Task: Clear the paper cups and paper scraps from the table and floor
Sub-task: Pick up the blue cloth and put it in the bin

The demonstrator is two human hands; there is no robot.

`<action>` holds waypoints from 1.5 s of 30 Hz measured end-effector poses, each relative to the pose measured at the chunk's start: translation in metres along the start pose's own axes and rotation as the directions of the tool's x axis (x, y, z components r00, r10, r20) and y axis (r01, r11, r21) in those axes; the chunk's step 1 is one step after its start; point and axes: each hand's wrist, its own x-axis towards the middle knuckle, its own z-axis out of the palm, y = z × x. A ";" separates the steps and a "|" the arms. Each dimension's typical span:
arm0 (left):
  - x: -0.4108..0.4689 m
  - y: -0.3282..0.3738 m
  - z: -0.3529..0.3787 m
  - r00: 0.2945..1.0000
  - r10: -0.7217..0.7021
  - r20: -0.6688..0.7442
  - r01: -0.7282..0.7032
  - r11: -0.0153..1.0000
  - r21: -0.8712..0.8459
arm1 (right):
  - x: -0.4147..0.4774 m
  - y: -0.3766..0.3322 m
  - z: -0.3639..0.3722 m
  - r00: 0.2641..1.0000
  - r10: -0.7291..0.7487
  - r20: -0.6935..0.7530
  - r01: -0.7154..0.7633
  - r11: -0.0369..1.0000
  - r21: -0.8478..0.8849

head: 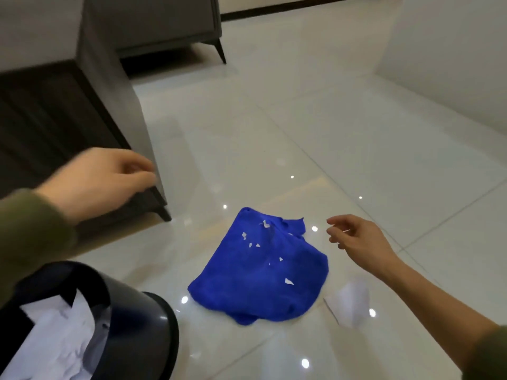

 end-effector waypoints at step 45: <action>-0.029 0.177 0.387 0.741 0.546 0.390 -0.249 0.764 -0.595 | 0.027 0.131 0.010 0.820 0.487 -0.303 -0.171 0.712 0.681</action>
